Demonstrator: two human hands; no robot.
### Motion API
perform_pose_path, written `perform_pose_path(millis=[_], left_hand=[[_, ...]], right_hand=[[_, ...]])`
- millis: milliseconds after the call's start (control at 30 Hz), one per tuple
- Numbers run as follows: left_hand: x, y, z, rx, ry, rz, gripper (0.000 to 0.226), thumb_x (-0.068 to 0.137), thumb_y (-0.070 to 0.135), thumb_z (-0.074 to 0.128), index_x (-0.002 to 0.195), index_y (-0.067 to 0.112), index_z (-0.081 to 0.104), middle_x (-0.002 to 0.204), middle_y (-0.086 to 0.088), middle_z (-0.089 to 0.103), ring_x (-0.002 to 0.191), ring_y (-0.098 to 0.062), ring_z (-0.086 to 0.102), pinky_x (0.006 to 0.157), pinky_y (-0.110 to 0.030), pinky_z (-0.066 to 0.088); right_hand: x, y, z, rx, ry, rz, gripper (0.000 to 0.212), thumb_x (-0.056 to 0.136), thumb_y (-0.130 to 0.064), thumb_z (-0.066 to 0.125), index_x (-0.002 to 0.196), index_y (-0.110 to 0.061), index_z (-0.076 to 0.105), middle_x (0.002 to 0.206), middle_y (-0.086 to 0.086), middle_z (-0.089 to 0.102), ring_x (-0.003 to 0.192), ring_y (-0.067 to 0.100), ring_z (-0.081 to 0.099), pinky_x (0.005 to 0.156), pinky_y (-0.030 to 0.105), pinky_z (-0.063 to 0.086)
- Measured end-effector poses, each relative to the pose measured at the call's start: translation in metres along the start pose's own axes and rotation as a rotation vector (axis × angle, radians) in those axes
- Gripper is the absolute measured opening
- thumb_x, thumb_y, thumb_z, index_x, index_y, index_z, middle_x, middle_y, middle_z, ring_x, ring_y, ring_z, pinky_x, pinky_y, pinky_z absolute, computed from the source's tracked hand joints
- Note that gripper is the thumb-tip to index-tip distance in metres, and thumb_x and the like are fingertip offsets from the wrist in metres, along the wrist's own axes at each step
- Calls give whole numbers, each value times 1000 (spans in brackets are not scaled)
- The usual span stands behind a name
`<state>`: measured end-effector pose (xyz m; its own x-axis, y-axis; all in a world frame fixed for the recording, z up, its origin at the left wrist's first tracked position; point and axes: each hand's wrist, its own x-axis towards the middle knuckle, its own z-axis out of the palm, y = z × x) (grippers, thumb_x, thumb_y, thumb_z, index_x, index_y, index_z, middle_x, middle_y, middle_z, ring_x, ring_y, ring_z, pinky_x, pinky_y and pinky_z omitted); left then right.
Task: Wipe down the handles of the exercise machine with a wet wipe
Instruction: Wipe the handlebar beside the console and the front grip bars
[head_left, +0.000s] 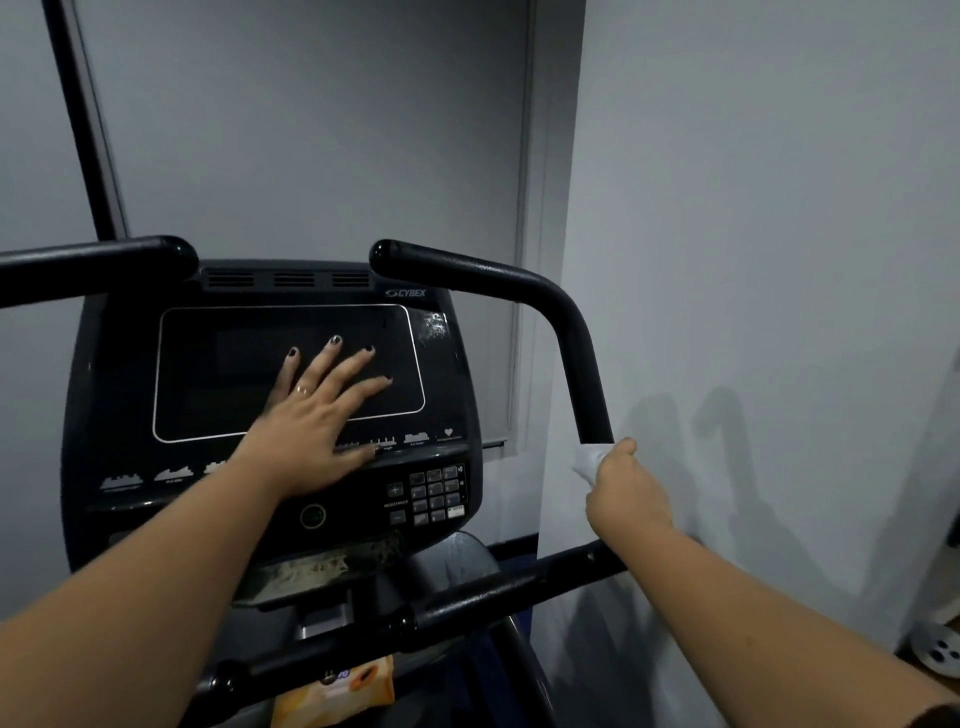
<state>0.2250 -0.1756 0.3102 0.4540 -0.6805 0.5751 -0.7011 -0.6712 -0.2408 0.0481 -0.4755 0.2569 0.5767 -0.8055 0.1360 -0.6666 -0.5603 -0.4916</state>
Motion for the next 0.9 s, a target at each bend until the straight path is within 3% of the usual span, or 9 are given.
perform_pose_path(millis=[133,267,467,633,733,833,900], left_hand=[[-5,9,17,80,79,-18,68,85,63,37,149,42,31,162,10,19,152,-20,4,117,-60,4],[-4,6,21,117,96,-23,67,86,64,35,150,43,29,162,10,18,152,-20,4,117,-61,7],[-2,5,23,113,98,-14,66,87,62,39,149,43,30,163,10,17,152,-20,4,116,-62,8],[-3,4,21,114,93,-17,65,88,63,37,150,43,28,163,11,14,152,-20,3,116,-62,8],[-2,4,20,114,92,-13,66,87,62,39,150,43,29,163,11,14,152,-20,4,116,-62,8],[-1,5,19,122,84,-17,67,87,62,39,150,43,28,163,11,14,152,-19,4,116,-61,6],[-2,5,19,119,79,-21,67,87,62,39,150,43,28,163,11,14,152,-19,3,116,-61,6]], right_hand=[[11,-17,-5,184,161,-122,59,89,-9,59,136,-7,24,99,10,61,88,32,64,75,41,54],[30,-54,-22,259,337,-260,77,89,-5,58,151,-12,13,128,15,56,107,35,61,86,44,52],[61,-114,-67,95,452,-375,88,87,1,57,154,-15,2,124,16,52,103,34,58,81,43,48],[75,-142,-88,-186,538,-635,93,87,1,59,154,-12,-3,118,15,55,94,34,59,75,43,49],[81,-144,-93,-196,527,-728,76,85,-1,57,150,-9,18,114,15,59,92,39,60,71,40,45],[84,-144,-97,24,439,-660,35,85,-13,59,117,-9,46,93,12,61,81,36,57,65,36,43],[88,-143,-100,175,307,-545,27,81,-25,68,101,-14,54,87,6,62,79,30,58,65,32,46]])
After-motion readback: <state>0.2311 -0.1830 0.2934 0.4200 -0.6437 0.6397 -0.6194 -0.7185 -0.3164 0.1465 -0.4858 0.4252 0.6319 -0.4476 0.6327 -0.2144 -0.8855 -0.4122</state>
